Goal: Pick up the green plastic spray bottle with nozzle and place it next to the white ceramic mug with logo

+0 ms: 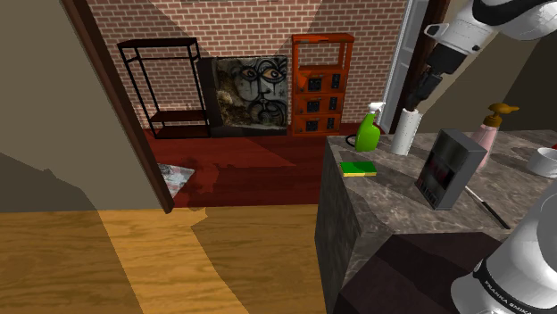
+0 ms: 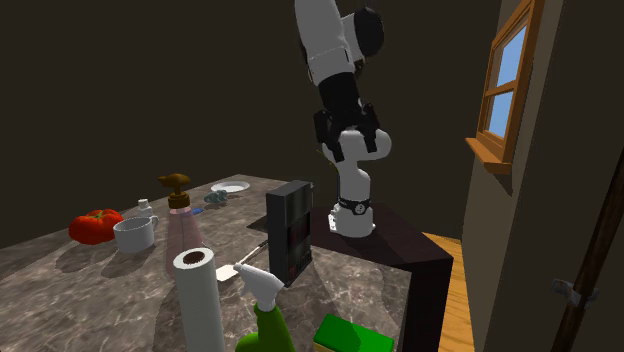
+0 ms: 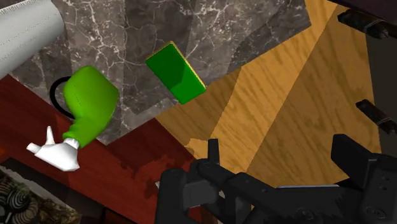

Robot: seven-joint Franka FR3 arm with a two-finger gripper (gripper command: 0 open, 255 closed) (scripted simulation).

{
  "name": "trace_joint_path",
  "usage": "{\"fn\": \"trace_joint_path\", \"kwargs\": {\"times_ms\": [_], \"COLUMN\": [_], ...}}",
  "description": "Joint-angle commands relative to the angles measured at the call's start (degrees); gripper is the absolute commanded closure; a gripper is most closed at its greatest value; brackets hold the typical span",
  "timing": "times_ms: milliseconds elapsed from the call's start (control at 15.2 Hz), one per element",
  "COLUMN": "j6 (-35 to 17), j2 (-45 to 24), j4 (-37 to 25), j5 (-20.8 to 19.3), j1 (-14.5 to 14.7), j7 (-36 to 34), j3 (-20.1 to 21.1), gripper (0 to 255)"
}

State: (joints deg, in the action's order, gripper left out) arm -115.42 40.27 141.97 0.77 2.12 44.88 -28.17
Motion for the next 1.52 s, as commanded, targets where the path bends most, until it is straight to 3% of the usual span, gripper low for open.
{"fn": "trace_joint_path", "kwargs": {"times_ms": [0,264,528,726,858,924,990,1056,1188,1452], "j6": [-1.9,-5.7,-8.1,-7.9,-4.9,-1.3,2.3,4.3,7.5,12.6], "j2": [-3.1,-10.0,-18.9,-28.2,-38.8,-46.6,-53.4,-57.2,-63.4,-74.1], "j4": [-1.4,-4.1,-8.8,-13.7,-18.0,-20.7,-23.4,-25.9,-30.8,-41.7], "j5": [0.3,2.5,8.4,17.1,28.3,36.2,42.5,45.7,50.3,56.6], "j1": [1.5,5.7,12.5,19.8,24.9,24.7,22.0,17.0,9.3,-1.7], "j7": [5.4,16.3,29.0,40.9,52.1,58.8,64.1,67.2,71.8,77.7], "j3": [-4.0,-12.8,-23.1,-33.1,-41.1,-43.2,-42.7,-39.1,-33.5,-26.1], "gripper": [0,0,0,0,0,0,0,0,0,0]}}
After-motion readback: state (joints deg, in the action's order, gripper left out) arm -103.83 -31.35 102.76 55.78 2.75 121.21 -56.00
